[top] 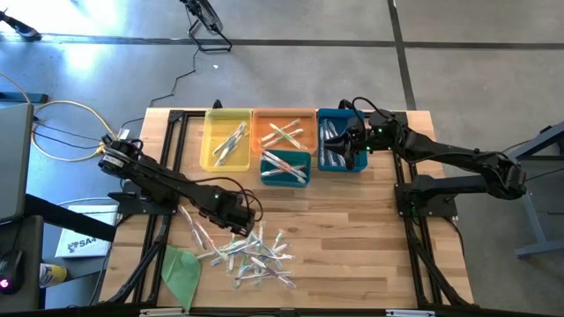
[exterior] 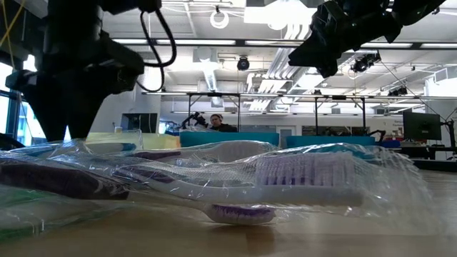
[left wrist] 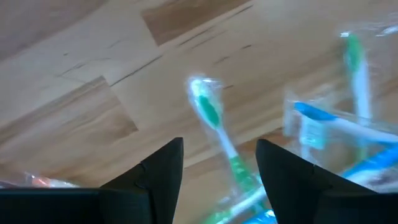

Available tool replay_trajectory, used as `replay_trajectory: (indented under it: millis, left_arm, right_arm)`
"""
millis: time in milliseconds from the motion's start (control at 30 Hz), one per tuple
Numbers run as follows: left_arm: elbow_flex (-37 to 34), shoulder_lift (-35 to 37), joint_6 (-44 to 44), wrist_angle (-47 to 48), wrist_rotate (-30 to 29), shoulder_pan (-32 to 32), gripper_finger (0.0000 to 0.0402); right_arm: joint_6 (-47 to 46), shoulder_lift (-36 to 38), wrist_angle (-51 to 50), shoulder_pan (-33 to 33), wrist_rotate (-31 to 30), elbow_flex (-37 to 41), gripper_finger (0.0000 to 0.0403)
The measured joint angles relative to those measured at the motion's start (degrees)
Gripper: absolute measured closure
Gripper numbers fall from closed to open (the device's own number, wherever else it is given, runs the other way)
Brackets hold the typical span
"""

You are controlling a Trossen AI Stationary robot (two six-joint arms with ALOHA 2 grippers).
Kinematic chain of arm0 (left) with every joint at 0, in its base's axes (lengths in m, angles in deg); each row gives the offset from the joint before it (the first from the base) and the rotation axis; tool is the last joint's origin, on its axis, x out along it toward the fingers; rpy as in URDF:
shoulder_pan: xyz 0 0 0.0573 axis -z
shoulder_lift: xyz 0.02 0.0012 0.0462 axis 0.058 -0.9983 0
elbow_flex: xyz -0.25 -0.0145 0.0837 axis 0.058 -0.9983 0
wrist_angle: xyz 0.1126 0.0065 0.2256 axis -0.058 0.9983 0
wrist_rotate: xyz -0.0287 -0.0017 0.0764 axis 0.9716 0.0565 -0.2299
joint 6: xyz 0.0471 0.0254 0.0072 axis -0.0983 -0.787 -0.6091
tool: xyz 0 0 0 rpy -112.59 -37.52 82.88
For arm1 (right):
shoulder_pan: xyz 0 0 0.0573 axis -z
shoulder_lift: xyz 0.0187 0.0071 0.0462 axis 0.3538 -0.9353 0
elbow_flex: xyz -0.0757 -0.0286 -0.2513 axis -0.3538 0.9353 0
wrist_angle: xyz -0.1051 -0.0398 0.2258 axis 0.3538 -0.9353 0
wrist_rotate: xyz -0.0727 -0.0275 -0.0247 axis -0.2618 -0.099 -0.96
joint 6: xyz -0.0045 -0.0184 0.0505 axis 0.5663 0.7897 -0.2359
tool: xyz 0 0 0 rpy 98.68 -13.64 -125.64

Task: Pick & Place Toothbrushes
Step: Put the green toothbrush into the orange bin

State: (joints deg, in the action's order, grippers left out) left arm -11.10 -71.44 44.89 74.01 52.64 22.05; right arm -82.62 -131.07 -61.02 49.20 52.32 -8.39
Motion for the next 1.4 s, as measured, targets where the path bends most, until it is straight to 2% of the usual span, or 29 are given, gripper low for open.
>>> replay_trajectory:
  millis: [167,300,600,867,1400]
  left_arm:
    - [-1.9,0.0,0.4,-1.0,-0.1,0.0,0.0203]
    - [-2.8,0.0,0.5,-1.4,-2.6,0.0,0.0203]
    - [-8.1,-0.5,1.3,-13.6,-3.9,0.0,0.0203]
    - [-8.8,-0.9,2.9,-14.0,-3.5,0.0,0.0208]
    - [-9.1,-1.0,3.0,-12.9,-5.0,0.0,0.0366]
  right_arm:
    - [0.0,0.0,-0.1,0.0,-0.1,0.0,0.0318]
    - [0.0,0.0,-0.1,0.0,-0.1,0.0,0.0318]
    - [0.9,0.0,-0.1,0.0,-0.1,0.0,0.0318]
    - [1.1,0.0,-0.2,0.0,-0.1,0.0,0.0318]
    - [1.5,0.0,-0.2,0.0,-0.3,0.0,0.0318]
